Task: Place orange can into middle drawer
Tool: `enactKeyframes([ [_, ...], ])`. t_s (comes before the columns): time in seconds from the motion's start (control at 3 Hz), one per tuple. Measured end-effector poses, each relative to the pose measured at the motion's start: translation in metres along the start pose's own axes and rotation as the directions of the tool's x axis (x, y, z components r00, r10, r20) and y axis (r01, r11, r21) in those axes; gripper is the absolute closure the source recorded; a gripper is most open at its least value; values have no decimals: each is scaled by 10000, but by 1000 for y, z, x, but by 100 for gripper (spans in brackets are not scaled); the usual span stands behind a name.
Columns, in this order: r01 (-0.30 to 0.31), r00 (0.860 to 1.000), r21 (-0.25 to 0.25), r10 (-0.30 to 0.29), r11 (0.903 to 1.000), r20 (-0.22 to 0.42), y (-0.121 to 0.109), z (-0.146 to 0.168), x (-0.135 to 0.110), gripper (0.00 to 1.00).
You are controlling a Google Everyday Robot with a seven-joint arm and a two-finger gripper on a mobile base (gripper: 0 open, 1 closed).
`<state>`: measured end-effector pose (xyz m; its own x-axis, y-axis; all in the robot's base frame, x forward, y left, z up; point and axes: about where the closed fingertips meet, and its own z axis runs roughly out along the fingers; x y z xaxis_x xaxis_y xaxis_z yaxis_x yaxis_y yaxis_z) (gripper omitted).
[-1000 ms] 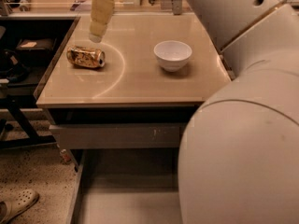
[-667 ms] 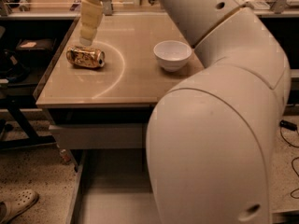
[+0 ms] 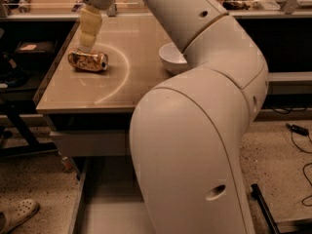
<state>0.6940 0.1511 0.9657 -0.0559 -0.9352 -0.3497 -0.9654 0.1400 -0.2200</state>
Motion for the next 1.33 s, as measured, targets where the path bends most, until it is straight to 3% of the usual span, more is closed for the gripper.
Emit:
enactKeyframes([
  [0.33,-251,9990,-279,261,9993,362,-6,23,-2,0],
  [0.67,-650,9955,-1042,717,9924,617,-7,63,-7,0],
  [1.33,-1442,9840,-2388,1647,9603,678,4,125,-22,0],
])
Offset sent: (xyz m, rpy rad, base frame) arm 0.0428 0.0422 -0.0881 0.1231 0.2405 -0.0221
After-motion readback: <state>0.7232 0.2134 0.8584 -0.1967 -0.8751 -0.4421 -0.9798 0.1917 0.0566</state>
